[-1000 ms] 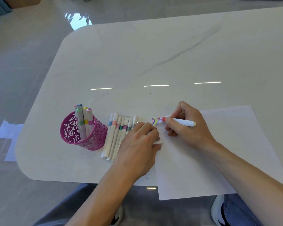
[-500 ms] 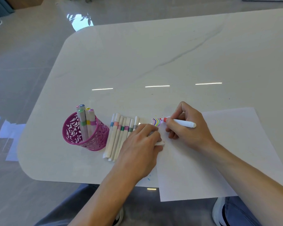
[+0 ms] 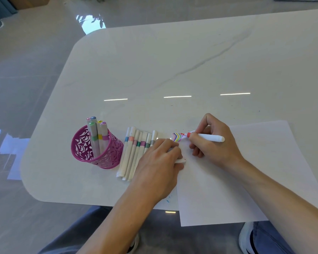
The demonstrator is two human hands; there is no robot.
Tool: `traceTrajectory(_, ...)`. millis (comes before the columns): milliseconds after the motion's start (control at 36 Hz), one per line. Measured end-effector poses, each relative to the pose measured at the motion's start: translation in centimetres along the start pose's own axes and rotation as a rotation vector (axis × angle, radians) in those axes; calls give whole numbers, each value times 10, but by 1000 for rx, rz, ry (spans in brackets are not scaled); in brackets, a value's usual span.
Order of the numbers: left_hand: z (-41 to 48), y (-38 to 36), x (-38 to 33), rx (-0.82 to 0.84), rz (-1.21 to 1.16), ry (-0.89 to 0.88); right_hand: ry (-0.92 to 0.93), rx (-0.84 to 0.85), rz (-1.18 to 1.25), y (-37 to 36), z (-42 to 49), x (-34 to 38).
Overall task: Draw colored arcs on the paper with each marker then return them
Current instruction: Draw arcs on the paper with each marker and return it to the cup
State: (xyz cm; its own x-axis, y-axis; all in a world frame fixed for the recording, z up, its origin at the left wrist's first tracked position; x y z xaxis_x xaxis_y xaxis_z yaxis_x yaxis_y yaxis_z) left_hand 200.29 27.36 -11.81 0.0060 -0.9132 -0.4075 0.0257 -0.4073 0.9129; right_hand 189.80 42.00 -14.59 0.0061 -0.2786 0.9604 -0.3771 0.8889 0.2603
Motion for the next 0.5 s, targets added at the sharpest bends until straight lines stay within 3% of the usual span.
traceTrajectory(500, 0, -2, -1, -14, 17, -33, 13, -2, -9, 1, -1, -1)
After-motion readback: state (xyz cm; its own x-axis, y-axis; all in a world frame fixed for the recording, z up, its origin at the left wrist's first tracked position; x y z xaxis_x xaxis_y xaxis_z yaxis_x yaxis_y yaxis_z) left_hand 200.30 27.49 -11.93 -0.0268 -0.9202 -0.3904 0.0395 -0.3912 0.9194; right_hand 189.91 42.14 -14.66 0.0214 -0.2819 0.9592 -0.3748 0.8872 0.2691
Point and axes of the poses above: each hand's wrist, its own z-axis towards the middle knuckle, its own y-axis out of the back of the hand, x = y × z, the point moved 2 cm from there along z, towards the middle knuckle, and after that the axes turned 2 degrees about y, right-handed, at the moved point
